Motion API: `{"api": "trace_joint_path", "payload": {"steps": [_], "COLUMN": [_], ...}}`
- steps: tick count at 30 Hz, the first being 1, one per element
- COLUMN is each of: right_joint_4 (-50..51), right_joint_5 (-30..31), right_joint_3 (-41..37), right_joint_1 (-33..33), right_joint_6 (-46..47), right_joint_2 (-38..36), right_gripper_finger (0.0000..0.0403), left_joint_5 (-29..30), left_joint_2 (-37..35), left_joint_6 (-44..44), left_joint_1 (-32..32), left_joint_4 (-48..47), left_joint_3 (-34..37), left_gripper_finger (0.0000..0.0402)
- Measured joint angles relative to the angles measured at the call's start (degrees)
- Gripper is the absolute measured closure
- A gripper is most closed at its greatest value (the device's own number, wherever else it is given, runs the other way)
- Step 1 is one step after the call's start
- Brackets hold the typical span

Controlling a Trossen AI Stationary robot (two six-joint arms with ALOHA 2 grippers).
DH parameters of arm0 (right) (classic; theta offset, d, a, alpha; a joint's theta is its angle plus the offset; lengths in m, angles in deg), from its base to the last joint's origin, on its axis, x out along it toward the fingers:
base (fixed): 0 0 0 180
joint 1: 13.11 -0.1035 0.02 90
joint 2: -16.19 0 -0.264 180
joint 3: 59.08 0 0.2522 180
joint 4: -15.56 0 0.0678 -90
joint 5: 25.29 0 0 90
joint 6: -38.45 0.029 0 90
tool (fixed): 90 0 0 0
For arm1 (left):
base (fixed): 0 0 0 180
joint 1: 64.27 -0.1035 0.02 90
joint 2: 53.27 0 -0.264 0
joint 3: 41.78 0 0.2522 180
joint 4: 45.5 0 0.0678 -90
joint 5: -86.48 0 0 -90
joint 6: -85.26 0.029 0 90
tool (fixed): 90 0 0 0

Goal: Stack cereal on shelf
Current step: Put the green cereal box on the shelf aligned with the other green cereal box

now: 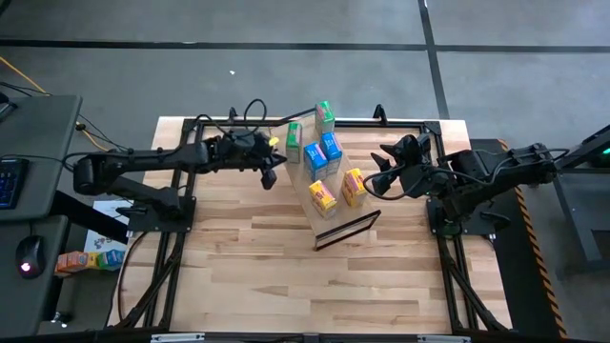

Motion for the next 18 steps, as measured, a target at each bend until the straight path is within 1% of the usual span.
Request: {"api": "trace_joint_path", "payload": {"steps": [7,11,16,18], "right_joint_4": [0.0,0.0,0.0,0.0], "right_joint_5": [0.0,0.0,0.0,0.0], "right_joint_3": [0.0,0.0,0.0,0.0], "right_joint_1": [0.0,0.0,0.0,0.0], "right_joint_6": [0.0,0.0,0.0,0.0], "right_joint_2": [0.0,0.0,0.0,0.0], "right_gripper_finger": [0.0256,0.0256,0.0256,0.0256], "left_joint_5": [0.5,1.3,6.4,5.7], "left_joint_2": [0.0,0.0,0.0,0.0], "left_joint_6": [0.0,0.7,2.9,3.1], "left_joint_1": [4.8,5.1,4.9,4.6], "left_joint_4": [1.0,0.9,2.8,4.0], "left_joint_3": [0.0,0.0,0.0,0.0], "left_gripper_finger": [0.0401,0.0401,0.0401,0.0401]}}
